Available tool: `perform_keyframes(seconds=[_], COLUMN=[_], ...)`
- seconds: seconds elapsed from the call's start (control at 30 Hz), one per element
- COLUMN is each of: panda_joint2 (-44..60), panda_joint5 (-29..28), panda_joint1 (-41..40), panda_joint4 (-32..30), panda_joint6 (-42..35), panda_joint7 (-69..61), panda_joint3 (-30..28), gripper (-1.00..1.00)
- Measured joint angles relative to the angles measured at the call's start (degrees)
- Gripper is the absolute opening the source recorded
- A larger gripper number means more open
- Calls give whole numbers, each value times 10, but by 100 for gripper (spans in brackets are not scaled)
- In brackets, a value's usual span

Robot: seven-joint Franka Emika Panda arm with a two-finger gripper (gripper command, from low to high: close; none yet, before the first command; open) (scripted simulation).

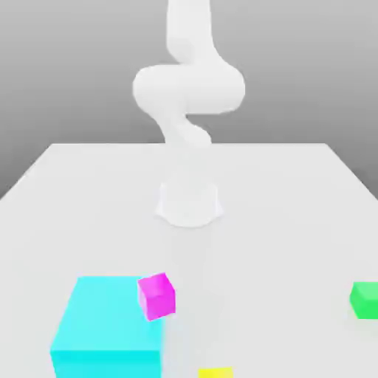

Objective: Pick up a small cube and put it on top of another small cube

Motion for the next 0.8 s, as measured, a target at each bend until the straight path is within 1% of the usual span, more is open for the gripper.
perform_keyframes(seconds=[0.27, 0.5, 0.8], panda_joint2=[170, 315, 503], panda_joint5=[-2, -4, -28], panda_joint1=[60, 99, 150], panda_joint4=[48, 89, 141], panda_joint6=[23, 43, 68], panda_joint7=[-112, -208, -317], panda_joint3=[11, 34, 66], gripper=[0, 0, 0])
